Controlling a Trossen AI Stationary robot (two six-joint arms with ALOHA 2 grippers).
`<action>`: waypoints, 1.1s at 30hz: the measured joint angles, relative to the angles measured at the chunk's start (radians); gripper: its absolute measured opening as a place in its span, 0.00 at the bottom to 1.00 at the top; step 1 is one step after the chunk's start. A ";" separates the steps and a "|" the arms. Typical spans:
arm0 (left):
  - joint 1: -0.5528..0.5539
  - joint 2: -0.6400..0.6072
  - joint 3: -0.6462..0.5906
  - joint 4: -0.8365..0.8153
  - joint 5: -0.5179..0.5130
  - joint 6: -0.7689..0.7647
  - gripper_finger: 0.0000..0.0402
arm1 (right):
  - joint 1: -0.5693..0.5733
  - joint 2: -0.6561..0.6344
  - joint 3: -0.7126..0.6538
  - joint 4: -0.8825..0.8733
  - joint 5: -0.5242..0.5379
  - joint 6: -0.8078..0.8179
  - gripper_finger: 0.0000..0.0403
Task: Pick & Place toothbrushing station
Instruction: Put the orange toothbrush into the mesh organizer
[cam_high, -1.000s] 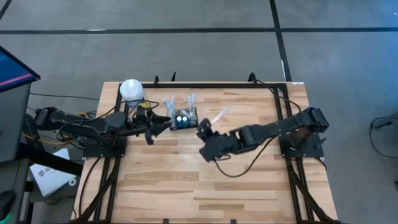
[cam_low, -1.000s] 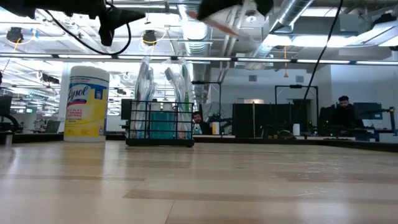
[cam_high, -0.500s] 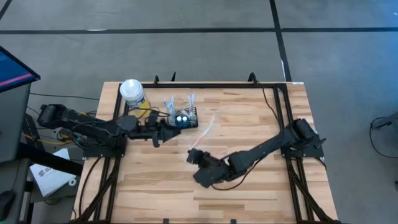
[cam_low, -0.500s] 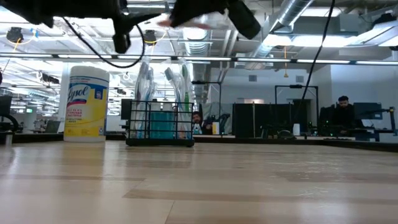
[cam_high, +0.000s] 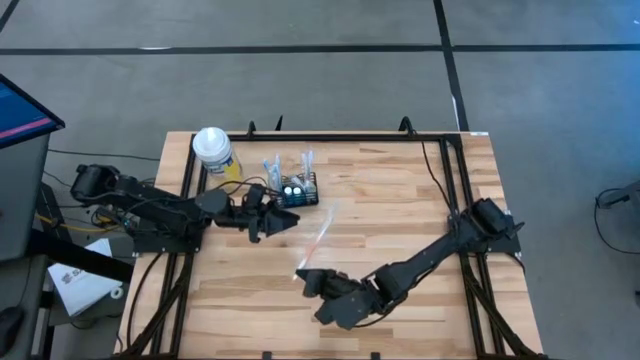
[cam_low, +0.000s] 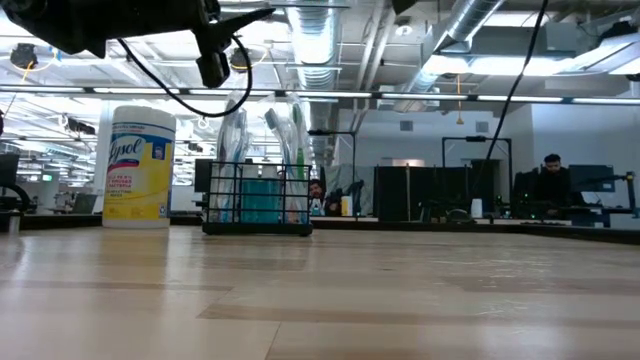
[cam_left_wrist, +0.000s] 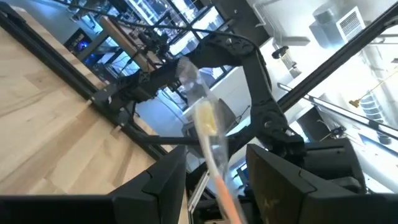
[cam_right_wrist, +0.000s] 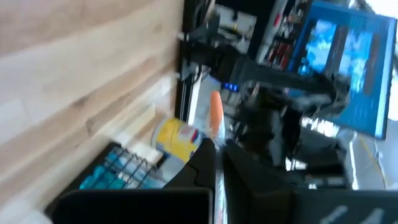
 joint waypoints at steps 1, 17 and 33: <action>-0.004 0.001 0.000 -0.002 0.000 0.000 0.41 | 0.004 0.000 0.000 0.003 -0.016 -0.010 0.00; -0.053 0.021 0.000 0.026 -0.047 0.004 0.41 | 0.004 0.000 -0.001 0.132 -0.089 -0.083 0.00; -0.078 0.175 0.103 0.061 -0.036 -0.018 0.41 | -0.004 0.000 -0.001 0.132 -0.129 -0.091 0.00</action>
